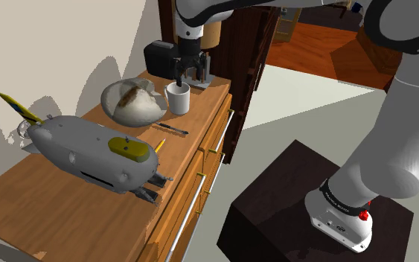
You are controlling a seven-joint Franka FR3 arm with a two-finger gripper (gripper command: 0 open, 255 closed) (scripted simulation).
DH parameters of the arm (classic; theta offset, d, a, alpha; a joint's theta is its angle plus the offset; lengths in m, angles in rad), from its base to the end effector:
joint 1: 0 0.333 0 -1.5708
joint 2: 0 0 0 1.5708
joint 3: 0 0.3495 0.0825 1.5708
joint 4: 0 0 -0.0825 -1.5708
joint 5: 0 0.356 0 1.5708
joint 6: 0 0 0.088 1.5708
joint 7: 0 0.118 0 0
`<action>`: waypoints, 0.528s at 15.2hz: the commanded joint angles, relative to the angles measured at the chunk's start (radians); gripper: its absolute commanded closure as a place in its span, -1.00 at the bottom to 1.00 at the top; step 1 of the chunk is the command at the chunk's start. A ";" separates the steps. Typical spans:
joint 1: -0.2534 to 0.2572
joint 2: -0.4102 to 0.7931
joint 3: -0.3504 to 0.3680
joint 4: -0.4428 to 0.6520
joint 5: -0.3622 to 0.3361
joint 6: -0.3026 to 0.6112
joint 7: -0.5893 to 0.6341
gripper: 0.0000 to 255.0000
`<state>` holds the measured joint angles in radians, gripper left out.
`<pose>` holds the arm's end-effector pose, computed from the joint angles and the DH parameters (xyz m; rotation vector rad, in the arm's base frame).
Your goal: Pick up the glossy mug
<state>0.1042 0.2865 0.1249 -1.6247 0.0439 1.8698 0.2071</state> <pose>0.6085 0.1371 0.4837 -3.0738 -0.0060 0.0847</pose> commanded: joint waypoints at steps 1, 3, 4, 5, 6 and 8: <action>0.004 0.033 0.001 0.028 -0.004 0.007 0.001 -1.00; 0.004 0.038 0.000 0.008 -0.004 0.032 0.000 -1.00; 0.004 0.041 0.000 -0.001 -0.004 0.044 -0.001 -1.00; 0.004 0.044 0.000 -0.010 -0.005 0.056 -0.002 -1.00; 0.004 0.047 0.000 -0.019 -0.005 0.069 -0.002 -1.00; 0.004 0.053 0.000 -0.033 -0.005 0.088 -0.003 -1.00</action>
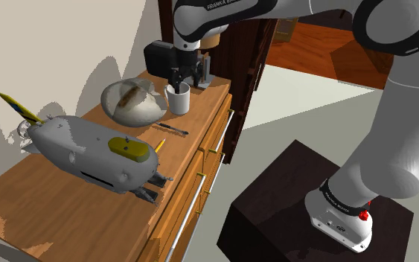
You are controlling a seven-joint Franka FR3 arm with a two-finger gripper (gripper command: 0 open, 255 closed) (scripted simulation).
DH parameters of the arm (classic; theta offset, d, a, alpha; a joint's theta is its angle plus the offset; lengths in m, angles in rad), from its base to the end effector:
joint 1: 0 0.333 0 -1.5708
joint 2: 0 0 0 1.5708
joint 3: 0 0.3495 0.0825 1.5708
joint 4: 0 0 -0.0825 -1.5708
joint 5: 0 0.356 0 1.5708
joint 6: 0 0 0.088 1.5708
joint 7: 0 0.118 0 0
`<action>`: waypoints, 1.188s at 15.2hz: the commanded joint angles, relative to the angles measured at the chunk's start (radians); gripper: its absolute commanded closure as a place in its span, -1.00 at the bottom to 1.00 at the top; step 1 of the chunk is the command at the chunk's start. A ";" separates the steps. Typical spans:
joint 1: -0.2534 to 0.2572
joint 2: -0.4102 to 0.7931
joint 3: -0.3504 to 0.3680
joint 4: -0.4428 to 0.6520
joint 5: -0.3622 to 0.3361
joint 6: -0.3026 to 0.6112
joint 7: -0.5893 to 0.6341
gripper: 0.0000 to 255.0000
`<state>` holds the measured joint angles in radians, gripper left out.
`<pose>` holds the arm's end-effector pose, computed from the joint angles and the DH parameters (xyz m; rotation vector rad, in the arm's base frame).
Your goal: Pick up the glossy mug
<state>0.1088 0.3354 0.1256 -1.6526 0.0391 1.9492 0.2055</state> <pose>0.6190 0.1415 0.4474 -3.0729 -0.0117 0.0806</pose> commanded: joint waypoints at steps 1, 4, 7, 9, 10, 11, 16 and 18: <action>-0.001 0.004 -0.001 -0.005 0.000 0.008 -0.001 -1.00; -0.001 0.003 -0.001 -0.007 0.000 0.010 -0.002 1.00; -0.001 0.004 -0.001 -0.007 0.000 0.011 -0.002 1.00; -0.001 0.004 -0.001 -0.007 0.000 0.011 -0.001 1.00; -0.001 0.004 -0.001 -0.007 0.000 0.011 -0.001 1.00; -0.001 0.004 -0.001 -0.004 0.000 0.008 -0.001 1.00; -0.001 -0.012 0.000 0.041 0.001 -0.053 0.001 1.00; -0.001 -0.017 0.000 0.061 0.001 -0.078 0.003 1.00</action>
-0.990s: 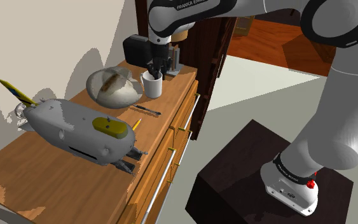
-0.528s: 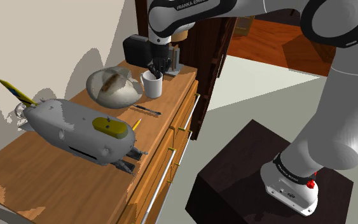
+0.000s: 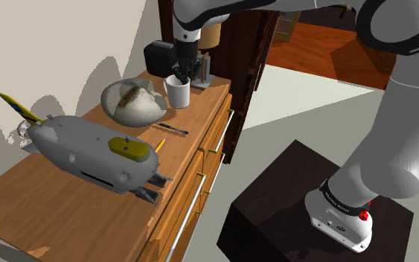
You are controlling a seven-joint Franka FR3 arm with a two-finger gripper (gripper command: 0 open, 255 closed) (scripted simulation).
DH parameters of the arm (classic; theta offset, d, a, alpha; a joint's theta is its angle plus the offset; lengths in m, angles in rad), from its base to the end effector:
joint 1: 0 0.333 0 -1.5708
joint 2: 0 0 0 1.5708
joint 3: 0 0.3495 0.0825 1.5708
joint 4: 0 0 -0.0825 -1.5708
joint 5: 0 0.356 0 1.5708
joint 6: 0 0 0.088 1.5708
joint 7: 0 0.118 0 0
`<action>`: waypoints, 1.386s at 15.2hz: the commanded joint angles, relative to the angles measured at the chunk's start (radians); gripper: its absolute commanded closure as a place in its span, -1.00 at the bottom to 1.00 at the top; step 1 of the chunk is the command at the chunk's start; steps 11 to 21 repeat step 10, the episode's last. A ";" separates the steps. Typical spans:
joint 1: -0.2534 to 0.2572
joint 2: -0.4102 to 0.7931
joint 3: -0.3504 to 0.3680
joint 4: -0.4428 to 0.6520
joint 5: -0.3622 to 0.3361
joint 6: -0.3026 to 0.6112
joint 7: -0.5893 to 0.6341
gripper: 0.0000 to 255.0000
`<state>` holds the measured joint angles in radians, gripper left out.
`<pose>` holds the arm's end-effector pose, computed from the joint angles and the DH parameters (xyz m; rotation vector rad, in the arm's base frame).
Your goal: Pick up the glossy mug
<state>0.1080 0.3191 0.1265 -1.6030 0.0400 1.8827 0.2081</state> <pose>0.6177 0.1412 0.4742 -3.0730 -0.0120 0.0817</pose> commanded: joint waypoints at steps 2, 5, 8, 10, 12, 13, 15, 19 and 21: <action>-0.001 -0.005 0.000 0.032 0.000 -0.036 0.001 1.00; -0.001 -0.009 0.000 0.066 0.000 -0.075 0.003 1.00; 0.000 -0.012 0.000 0.103 0.000 -0.114 0.006 1.00; 0.000 -0.012 0.001 0.105 0.000 -0.116 0.006 1.00; 0.000 -0.012 0.001 0.105 0.000 -0.116 0.006 1.00; 0.000 -0.012 0.001 0.105 0.000 -0.116 0.006 1.00; 0.000 -0.012 0.001 0.105 0.000 -0.116 0.006 1.00; 0.000 -0.012 0.001 0.105 0.000 -0.116 0.006 1.00; 0.000 -0.012 0.001 0.105 0.000 -0.116 0.006 1.00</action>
